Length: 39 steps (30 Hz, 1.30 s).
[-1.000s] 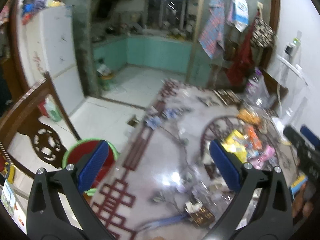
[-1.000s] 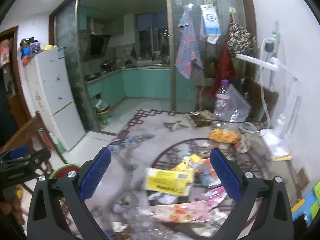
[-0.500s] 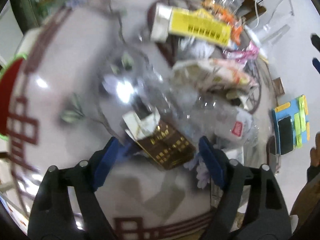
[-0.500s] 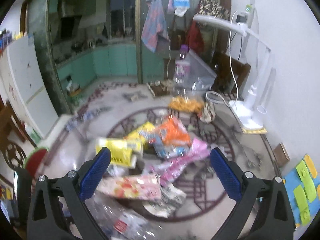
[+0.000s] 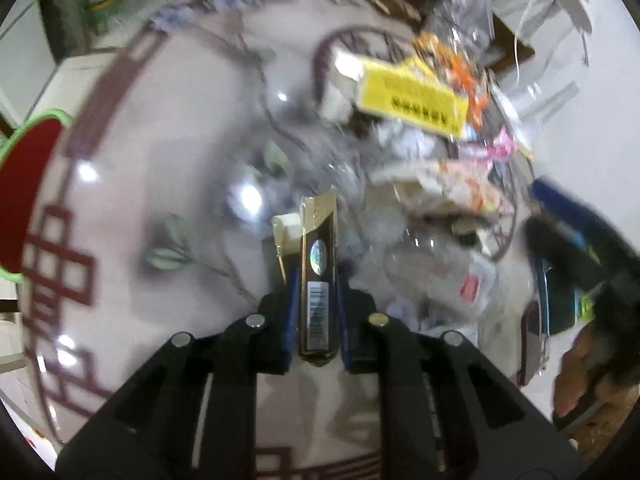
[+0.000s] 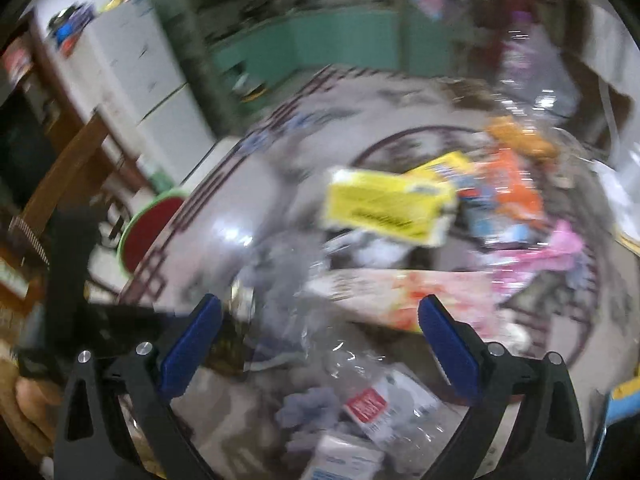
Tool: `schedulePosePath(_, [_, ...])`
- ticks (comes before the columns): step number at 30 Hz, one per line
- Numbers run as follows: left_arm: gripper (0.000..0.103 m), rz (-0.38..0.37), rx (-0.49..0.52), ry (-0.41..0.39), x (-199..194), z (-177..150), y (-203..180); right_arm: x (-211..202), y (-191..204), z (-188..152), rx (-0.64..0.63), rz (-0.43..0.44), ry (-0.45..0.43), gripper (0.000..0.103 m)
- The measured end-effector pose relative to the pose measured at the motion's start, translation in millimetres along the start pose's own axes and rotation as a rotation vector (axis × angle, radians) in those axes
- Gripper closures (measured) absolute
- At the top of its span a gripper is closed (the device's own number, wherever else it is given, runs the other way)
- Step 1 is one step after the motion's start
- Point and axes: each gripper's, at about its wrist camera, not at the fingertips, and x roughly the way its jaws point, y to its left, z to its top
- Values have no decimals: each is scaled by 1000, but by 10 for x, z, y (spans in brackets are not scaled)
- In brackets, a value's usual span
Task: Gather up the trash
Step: 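Lift the brown wrapper with the left gripper while the right gripper grasps a clear plastic bag, then carry both items over the red bucket and open both grippers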
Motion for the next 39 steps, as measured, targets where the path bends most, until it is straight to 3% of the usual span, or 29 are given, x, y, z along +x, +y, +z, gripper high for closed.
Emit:
schedulePosePath(5, [87, 101, -53, -101, -324, -8, 243, 340, 269, 36, -73, 3, 80, 26])
schedulePosePath(7, [86, 126, -80, -128, -397, -46, 314, 459, 359, 55, -93, -3, 104, 42])
schedulePosePath(9, [86, 140, -105, -147, -459, -97, 383, 551, 409, 72, -108, -17, 115, 47])
schedulePosePath(17, [86, 168, -152, -205, -685, -167, 490, 879, 583, 162, -201, -142, 121, 46])
schedulePosePath(23, [86, 187, -145, -254, -883, -189, 529, 890, 730, 242, -269, -179, 92, 55])
schedulePosePath(26, [86, 180, -148, -259, -913, -180, 590, 1134, 840, 215, -332, -186, 166, 57])
schedulePosePath(28, [86, 172, -143, -257, -913, -142, 660, 1209, 820, 221, -312, -222, 173, 86])
schedulePosePath(33, [86, 147, -120, -259, -977, -33, 872, 1118, 603, 386, -124, -146, 162, 92])
schedulePosePath(39, [86, 129, -87, -270, -1109, 150, 1196, 659, 675, 601, 74, -45, 61, 92])
